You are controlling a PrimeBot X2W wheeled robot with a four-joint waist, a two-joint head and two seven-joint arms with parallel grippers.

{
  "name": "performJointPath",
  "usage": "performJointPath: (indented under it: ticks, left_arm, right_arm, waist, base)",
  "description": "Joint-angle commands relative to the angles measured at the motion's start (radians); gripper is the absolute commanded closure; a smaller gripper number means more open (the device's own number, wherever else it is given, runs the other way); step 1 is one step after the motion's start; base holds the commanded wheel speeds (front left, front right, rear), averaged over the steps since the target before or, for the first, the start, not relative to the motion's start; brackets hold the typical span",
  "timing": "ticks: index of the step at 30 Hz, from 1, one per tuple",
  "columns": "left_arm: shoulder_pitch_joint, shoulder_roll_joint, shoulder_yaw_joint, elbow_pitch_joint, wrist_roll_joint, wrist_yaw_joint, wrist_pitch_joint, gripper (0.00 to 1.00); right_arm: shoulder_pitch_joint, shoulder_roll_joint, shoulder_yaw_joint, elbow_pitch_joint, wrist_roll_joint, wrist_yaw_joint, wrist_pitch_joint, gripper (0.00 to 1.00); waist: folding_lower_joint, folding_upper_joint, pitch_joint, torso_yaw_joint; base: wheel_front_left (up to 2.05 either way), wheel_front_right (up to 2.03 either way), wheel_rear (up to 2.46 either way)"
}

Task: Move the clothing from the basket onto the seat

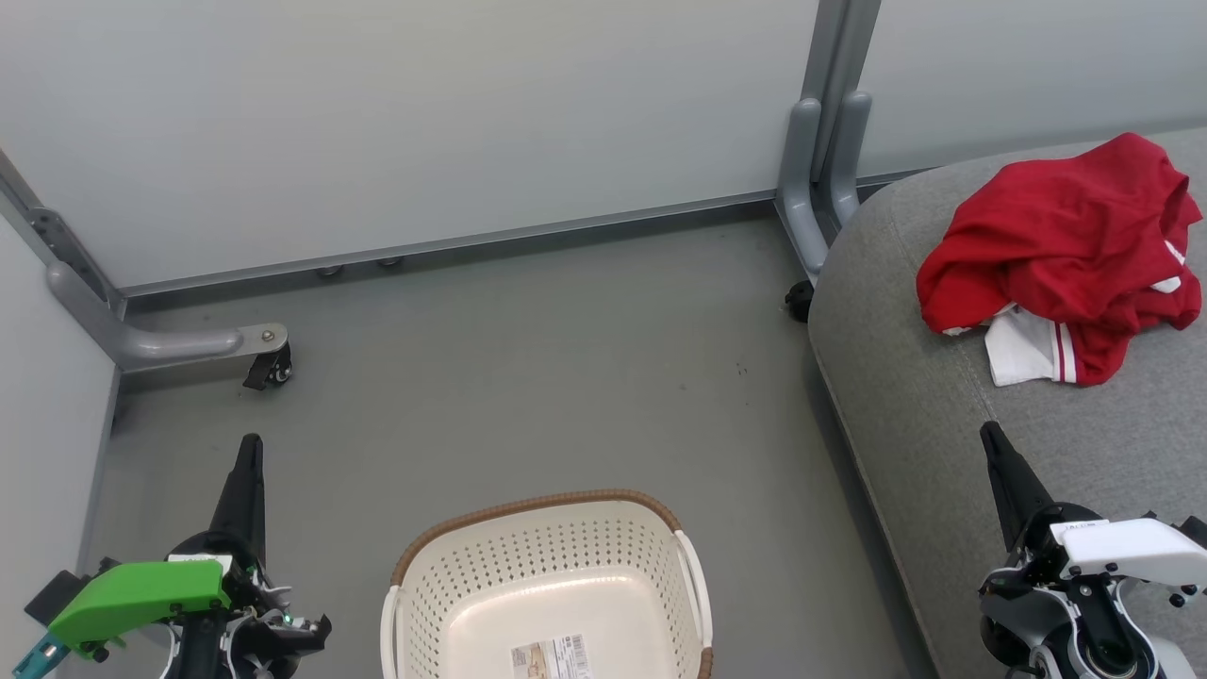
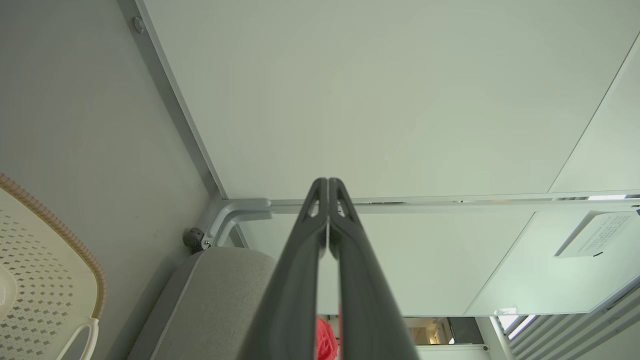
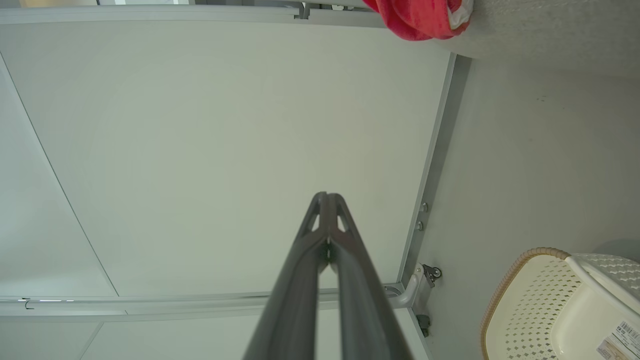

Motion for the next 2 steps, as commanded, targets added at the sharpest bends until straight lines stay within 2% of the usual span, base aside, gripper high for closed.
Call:
performJointPath:
  ticks: [1,2]
  left_arm:
    - [-0.010,-0.001,0.003,-0.002,-0.002,-0.006,0.005,1.00]
    - [-0.010,-0.001,0.003,-0.002,-0.002,-0.006,0.005,1.00]
  right_arm:
    - [-0.009,-0.005,-0.003,0.002,0.003,0.000,0.003,1.00]
    - [-0.009,-0.005,-0.003,0.002,0.003,0.000,0.003,1.00]
  waist:
    - [0.0000,0.0089,0.000,0.000]
    - [0.0000,0.0089,0.000,0.000]
  base:
    - [0.00,0.00,0.00]
    - [0.00,0.00,0.00]
